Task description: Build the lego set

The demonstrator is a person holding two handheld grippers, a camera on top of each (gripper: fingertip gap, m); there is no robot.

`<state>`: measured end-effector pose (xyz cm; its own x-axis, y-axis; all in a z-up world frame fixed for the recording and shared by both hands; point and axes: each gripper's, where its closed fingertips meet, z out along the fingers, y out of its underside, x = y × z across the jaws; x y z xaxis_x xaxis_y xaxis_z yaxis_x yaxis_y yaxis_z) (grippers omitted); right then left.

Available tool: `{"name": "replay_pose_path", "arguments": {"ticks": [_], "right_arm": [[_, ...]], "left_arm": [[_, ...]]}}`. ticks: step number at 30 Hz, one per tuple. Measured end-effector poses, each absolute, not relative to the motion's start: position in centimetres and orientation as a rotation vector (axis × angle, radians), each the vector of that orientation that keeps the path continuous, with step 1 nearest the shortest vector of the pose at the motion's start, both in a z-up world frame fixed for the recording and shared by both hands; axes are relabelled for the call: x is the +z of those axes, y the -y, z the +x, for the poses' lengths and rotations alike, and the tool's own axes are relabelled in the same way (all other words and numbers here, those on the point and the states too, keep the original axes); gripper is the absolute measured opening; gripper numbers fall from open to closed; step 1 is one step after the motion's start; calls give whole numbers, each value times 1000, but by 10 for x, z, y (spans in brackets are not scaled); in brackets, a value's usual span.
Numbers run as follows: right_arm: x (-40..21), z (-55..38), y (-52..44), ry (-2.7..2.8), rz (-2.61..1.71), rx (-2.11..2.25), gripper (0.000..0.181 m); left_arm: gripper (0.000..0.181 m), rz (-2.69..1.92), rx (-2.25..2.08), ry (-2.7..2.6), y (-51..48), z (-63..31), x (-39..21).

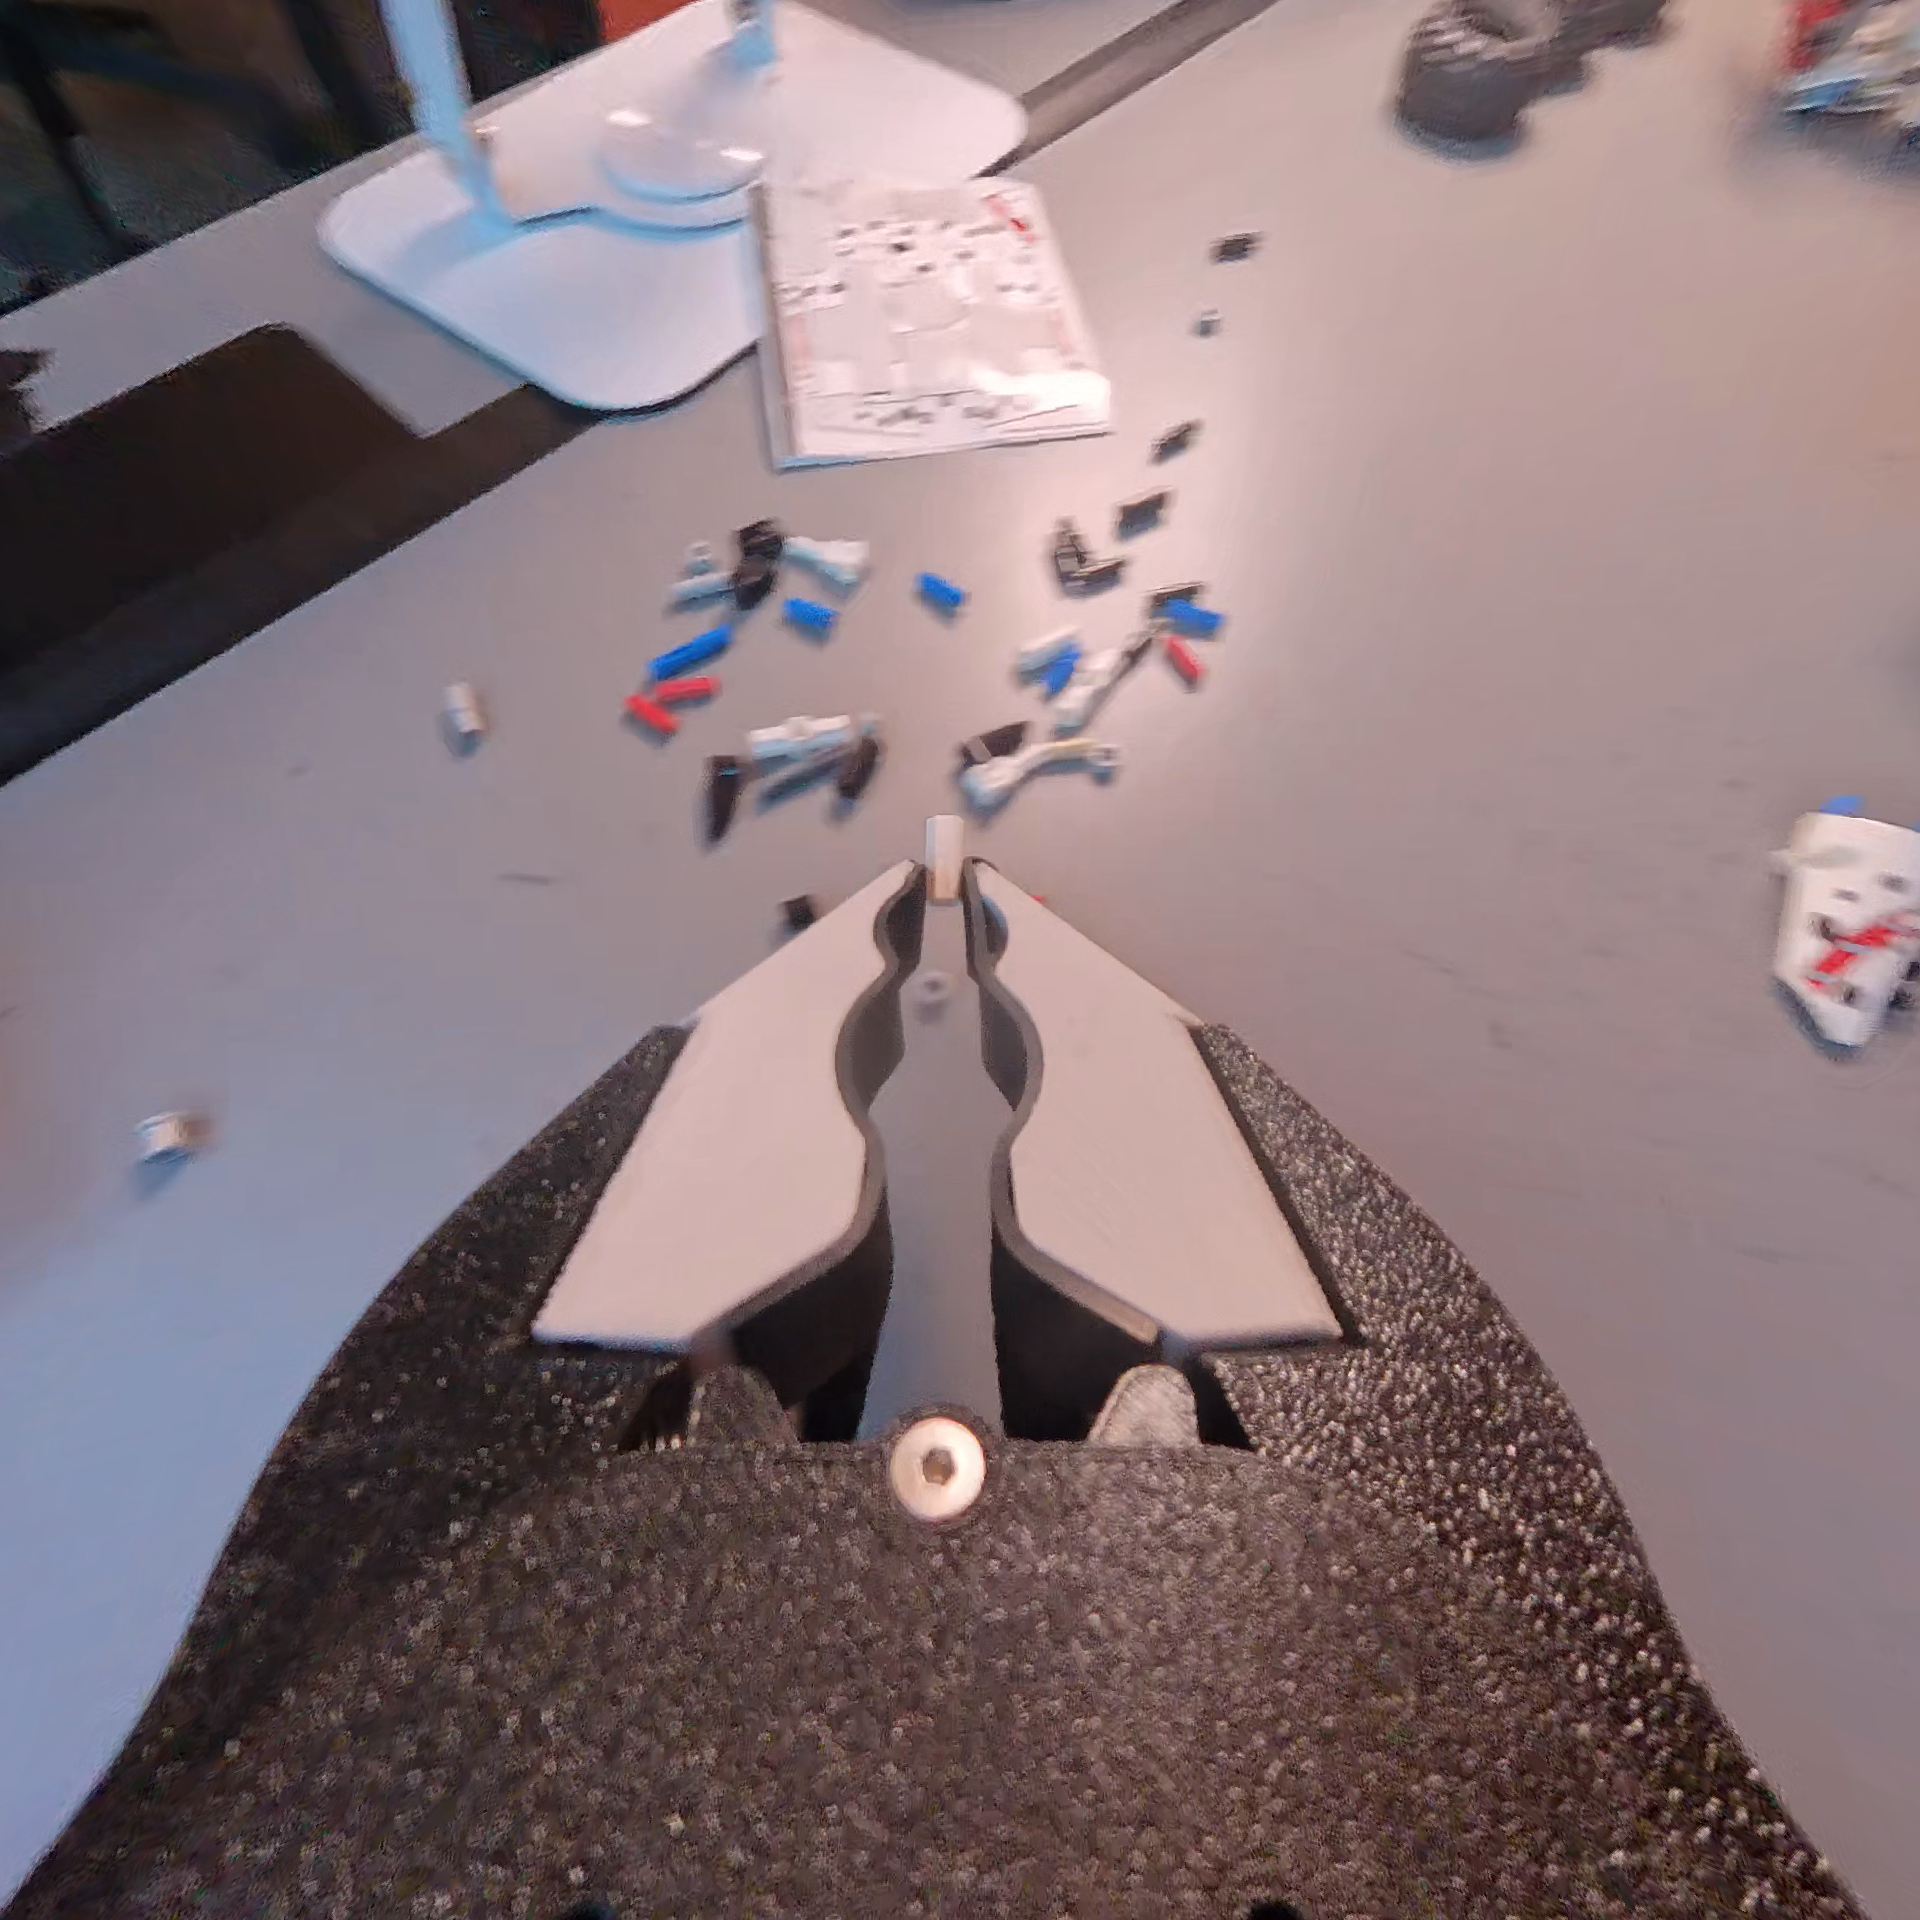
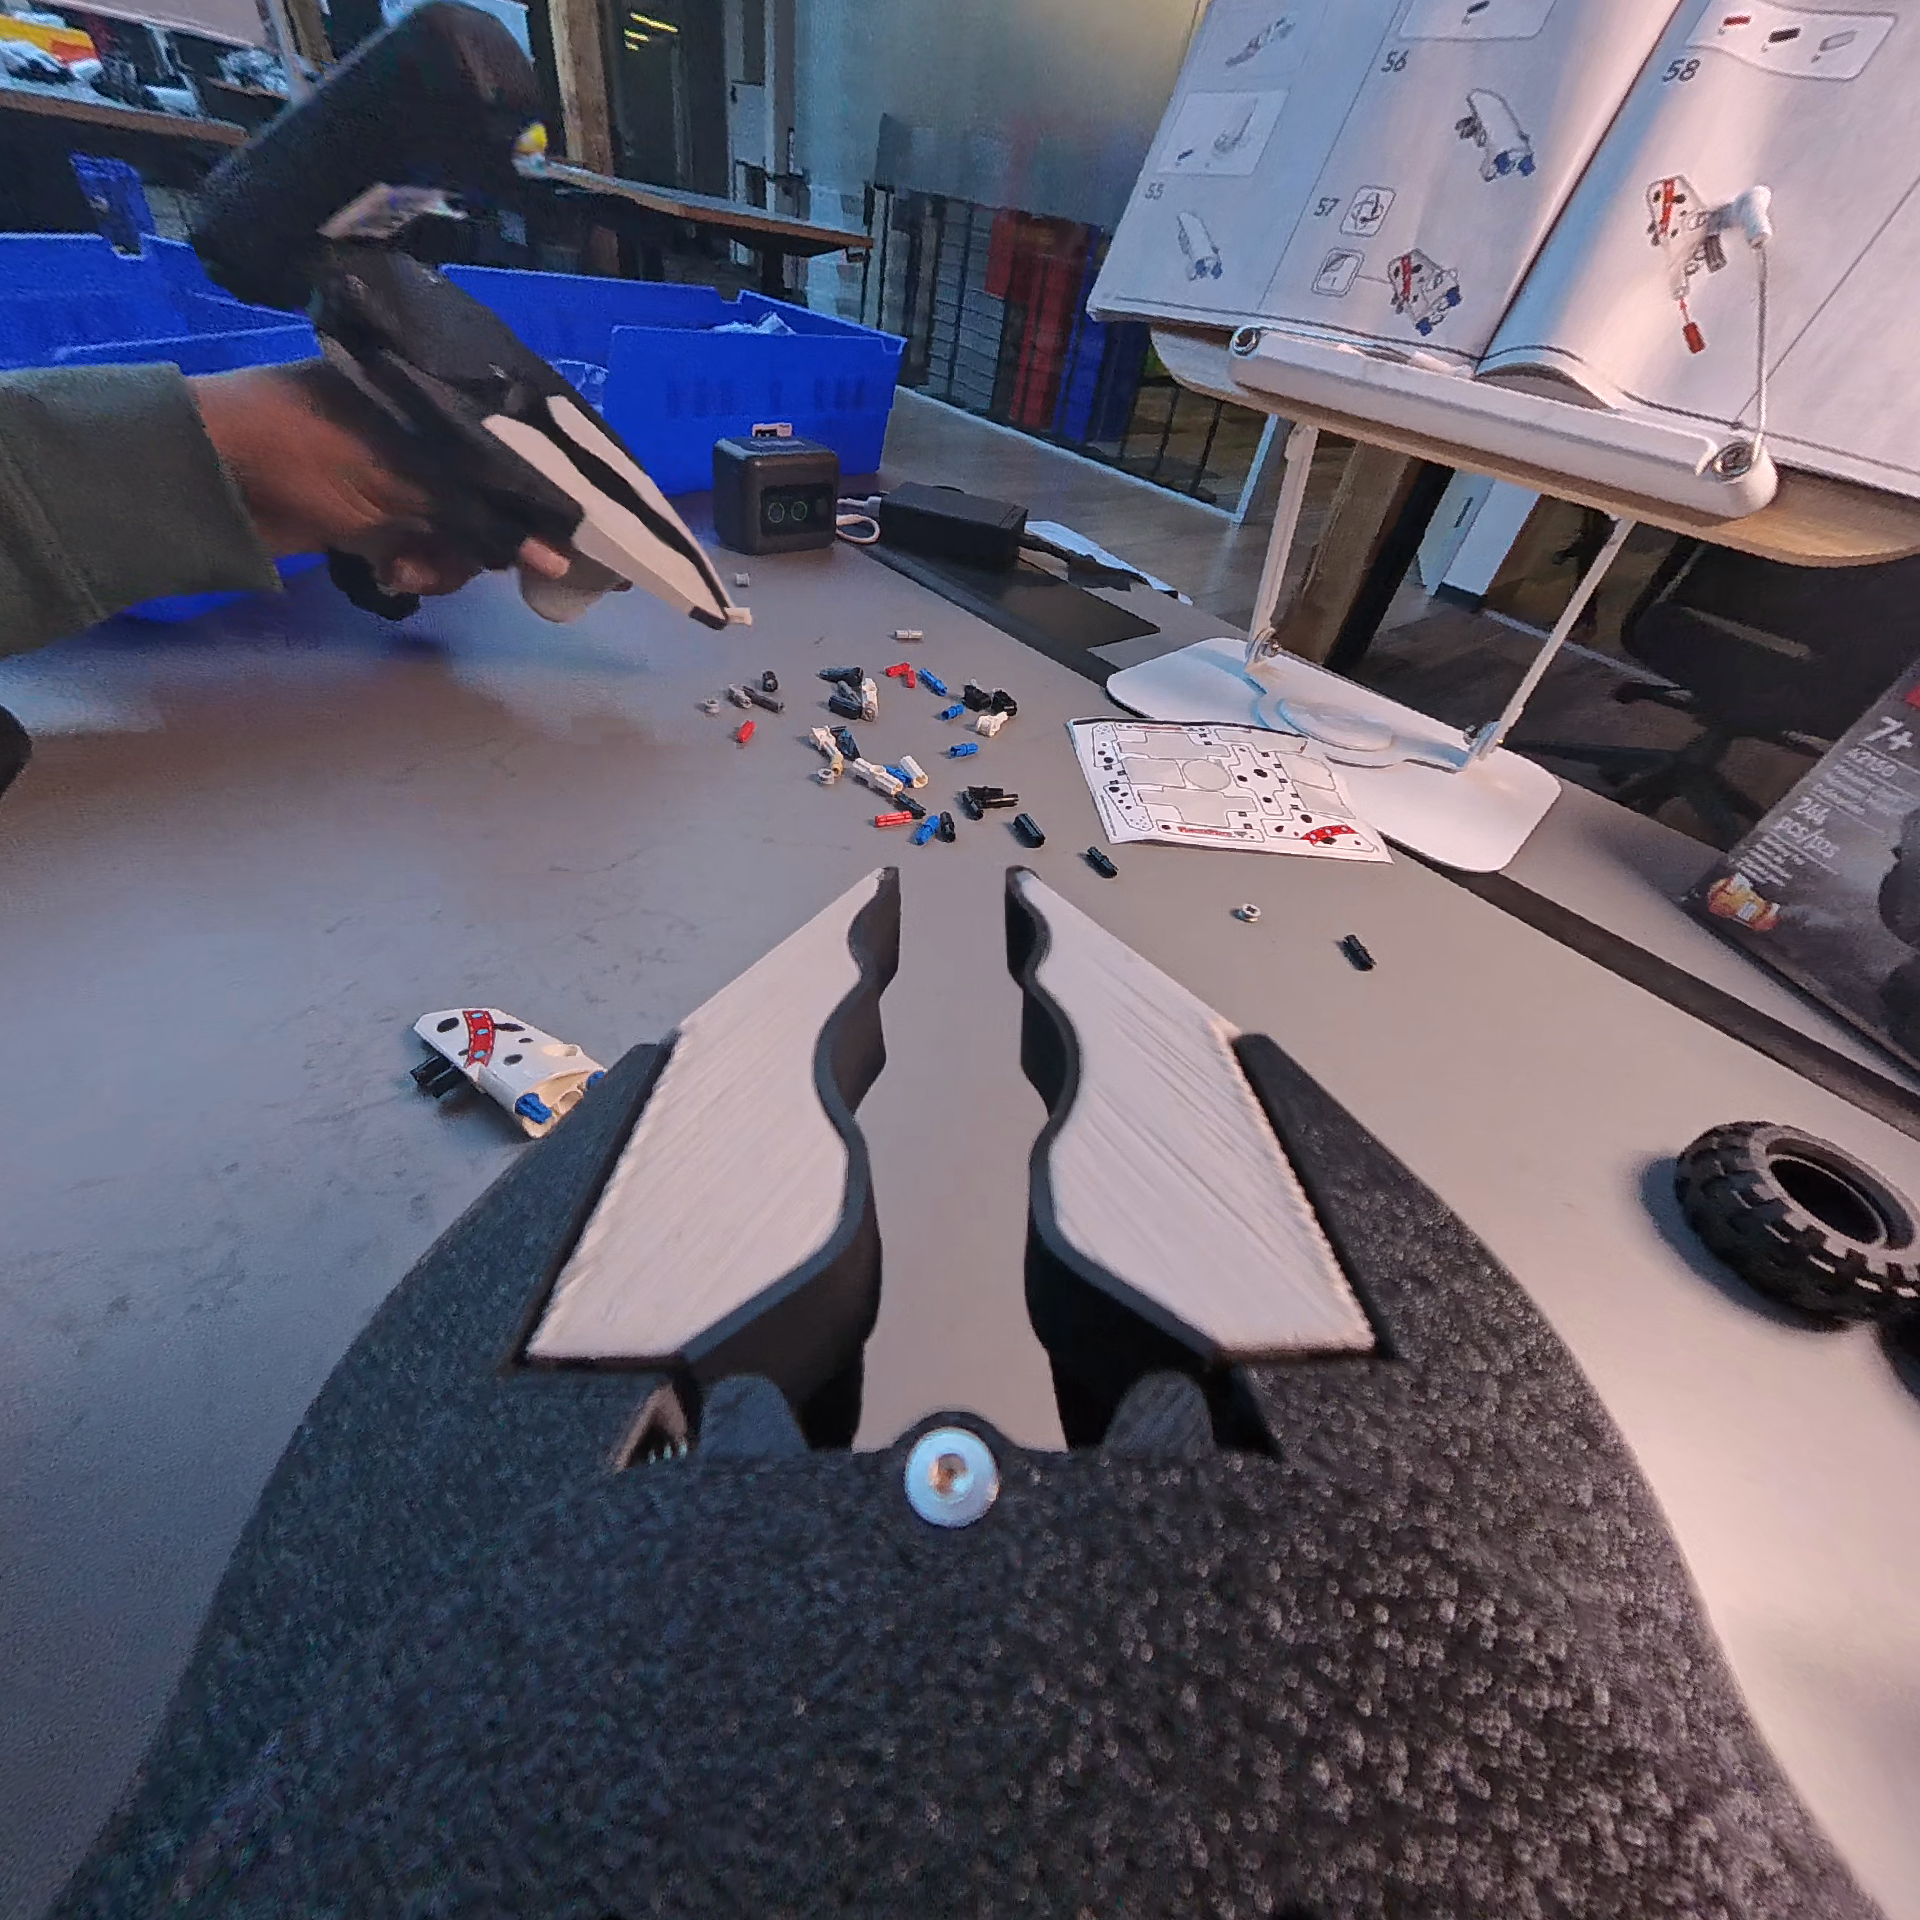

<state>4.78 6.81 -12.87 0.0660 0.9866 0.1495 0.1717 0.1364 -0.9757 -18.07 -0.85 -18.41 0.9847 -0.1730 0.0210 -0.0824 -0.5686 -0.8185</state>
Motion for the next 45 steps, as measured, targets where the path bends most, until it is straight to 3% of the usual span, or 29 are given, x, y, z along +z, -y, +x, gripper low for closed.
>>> {"name": "replay_pose_path", "arguments": {"ticks": [7,15,19,29,37,45], "right_arm": [[-139,49,-81,1322,-1356,931,34],[-146,48,-80,1351,-1368,897,36],[-147,48,-80,1356,-1363,898,36],[-139,49,-81,1334,-1326,897,36],[-135,49,-84,1301,-1339,910,48],[-141,48,-79,1351,-1313,879,47]], "left_arm": [[7,-2231,-293,-577,30,-67,-209],[9,-2270,-322,-656,32,-50,-226],[23,-2252,-322,-639,30,-52,-223],[38,-2011,-168,-329,3,-103,-177],[34,-2041,69,-124,-8,-180,-177],[26,-2168,81,-105,-25,-215,-199]]}}
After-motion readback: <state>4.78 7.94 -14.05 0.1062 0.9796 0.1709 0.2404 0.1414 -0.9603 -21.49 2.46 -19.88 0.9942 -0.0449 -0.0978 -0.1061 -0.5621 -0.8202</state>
